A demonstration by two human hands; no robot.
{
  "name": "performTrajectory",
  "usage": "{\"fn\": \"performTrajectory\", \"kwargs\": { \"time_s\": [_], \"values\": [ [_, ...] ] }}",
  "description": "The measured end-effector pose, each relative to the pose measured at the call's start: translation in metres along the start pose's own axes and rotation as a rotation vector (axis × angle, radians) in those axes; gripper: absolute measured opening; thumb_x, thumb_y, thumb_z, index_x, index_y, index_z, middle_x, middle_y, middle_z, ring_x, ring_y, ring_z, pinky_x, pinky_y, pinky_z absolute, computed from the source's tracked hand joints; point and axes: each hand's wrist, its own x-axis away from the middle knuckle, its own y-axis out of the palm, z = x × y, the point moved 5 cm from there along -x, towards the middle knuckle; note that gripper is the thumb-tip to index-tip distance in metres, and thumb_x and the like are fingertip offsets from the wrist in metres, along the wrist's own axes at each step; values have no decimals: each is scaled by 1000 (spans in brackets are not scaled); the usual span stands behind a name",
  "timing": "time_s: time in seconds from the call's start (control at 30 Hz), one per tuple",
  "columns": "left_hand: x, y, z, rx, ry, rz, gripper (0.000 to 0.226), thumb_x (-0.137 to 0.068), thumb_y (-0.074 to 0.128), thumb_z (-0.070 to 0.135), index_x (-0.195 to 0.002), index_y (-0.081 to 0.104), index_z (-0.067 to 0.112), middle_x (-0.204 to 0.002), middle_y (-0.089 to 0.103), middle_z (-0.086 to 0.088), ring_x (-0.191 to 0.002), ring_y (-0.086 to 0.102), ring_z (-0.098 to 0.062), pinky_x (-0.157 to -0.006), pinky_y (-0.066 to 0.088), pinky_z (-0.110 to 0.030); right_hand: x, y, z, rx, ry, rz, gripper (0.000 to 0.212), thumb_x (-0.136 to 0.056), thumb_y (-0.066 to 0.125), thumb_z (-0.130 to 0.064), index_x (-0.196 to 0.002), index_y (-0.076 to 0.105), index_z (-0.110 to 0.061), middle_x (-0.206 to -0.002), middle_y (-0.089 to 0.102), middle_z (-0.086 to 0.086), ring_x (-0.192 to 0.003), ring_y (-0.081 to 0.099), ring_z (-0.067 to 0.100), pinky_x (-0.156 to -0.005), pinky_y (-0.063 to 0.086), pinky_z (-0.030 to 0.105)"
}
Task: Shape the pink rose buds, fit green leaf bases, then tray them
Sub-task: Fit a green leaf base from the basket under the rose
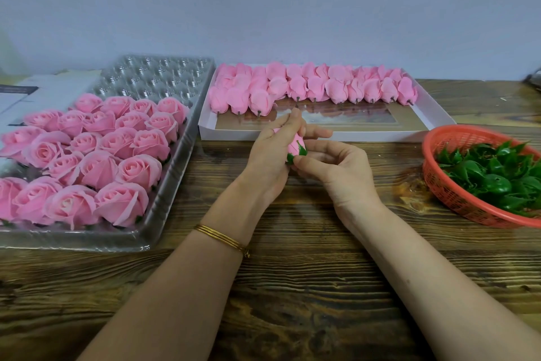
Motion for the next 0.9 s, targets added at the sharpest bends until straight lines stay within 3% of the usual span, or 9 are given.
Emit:
{"fn": "performTrajectory", "kwargs": {
  "time_s": [0.23, 0.37, 0.5, 0.63, 0.77, 0.9],
  "values": [
    [0, 1, 0, -39, -10, -71, 38, -104, 43, 31, -72, 47, 13, -89, 74, -12, -72, 69, -22, -72, 55, -36, -3, -1, 1, 0, 22, -50, 21, -76, 73, 10, -94, 73, -2, -71, 72, 6, -70, 67, 15, -71, 56, 23],
    [0, 0, -2, -78, -47, -124, 36, -104, 44, 31, -75, 49, 11, -90, 74, -11, -74, 70, -21, -62, 50, -32, -6, -1, 4, -36, 87, -85, 27, -75, 69, 16, -101, 69, 7, -77, 69, 13, -73, 61, 24, -67, 51, 26],
    [-1, 0, -4, -79, -77, -150, 30, -103, 47, 28, -80, 58, 12, -94, 74, -9, -73, 69, -18, -54, 41, -30, -8, 0, 7, -29, 117, -69, 24, -73, 67, 18, -95, 68, 10, -73, 64, 14, -65, 56, 21, -65, 47, 28],
    [-2, -3, -5, -50, -79, -94, 15, -92, 64, 29, -90, 63, 14, -96, 74, -8, -79, 68, -21, -64, 44, -34, -9, -3, 7, -5, 77, -36, 14, -74, 69, 13, -86, 70, 7, -71, 63, 18, -69, 56, 25, -65, 47, 27],
    [-2, -5, -7, -26, -101, -26, 23, -83, 75, 16, -98, 61, 6, -91, 65, -11, -85, 62, -26, -63, 51, -33, -11, -10, 5, 9, 18, 41, 12, -76, 71, 8, -87, 69, 5, -69, 61, 16, -63, 56, 18, -59, 47, 22],
    [0, 0, -13, -28, -160, -29, 17, -88, 69, 8, -104, 66, 2, -106, 70, -23, -101, 68, -28, -84, 57, -31, -13, -17, 5, 29, -25, 147, 14, -76, 73, 6, -89, 68, 3, -67, 60, 11, -60, 55, 14, -59, 48, 23]
  ]
}}
